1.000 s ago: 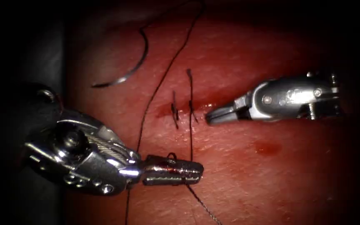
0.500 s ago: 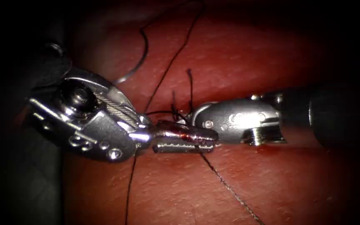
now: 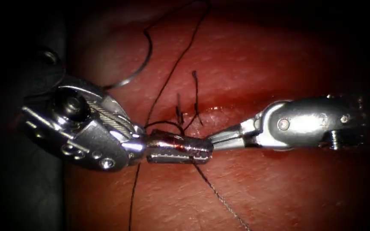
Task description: Wound Closure
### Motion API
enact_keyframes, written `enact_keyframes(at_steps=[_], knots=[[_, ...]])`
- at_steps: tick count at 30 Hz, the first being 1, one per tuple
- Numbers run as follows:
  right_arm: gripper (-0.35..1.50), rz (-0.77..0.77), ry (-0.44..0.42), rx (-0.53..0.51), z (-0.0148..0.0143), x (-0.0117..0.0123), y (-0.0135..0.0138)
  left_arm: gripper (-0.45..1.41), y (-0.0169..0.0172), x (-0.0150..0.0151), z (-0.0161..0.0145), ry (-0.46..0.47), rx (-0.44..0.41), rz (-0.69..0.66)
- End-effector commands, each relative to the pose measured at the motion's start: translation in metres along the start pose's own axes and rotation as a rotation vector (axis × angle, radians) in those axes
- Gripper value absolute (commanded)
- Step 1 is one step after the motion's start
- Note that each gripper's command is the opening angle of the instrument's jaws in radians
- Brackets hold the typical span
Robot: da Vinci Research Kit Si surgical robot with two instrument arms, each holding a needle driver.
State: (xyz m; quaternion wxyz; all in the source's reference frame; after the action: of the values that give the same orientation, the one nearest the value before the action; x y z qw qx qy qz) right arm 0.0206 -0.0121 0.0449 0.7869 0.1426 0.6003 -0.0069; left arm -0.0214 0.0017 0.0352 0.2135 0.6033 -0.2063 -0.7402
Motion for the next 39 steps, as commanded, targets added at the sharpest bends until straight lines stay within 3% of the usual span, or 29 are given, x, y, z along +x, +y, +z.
enact_keyframes(at_steps=[1, 13, 24, 39], knots=[[-0.35, 0.004, -0.002, -0.007, 0.0009, -0.0006, 0.0000, -0.45, 0.0006, -0.0004, 0.0009, -0.002, 0.002, 0.003], [-0.35, -0.025, 0.026, -0.013, 0.0100, -0.0033, 0.0002, -0.45, 0.0007, 0.0010, 0.0017, 0.004, -0.008, 0.006], [-0.35, -0.041, 0.060, 0.000, 0.0142, -0.0032, 0.0011, -0.45, -0.0021, -0.0004, 0.0031, 0.007, 0.000, -0.017], [-0.35, -0.060, 0.117, 0.063, 0.0135, -0.0045, 0.0008, -0.45, -0.0053, -0.0063, 0.0030, 0.119, 0.013, -0.003]])
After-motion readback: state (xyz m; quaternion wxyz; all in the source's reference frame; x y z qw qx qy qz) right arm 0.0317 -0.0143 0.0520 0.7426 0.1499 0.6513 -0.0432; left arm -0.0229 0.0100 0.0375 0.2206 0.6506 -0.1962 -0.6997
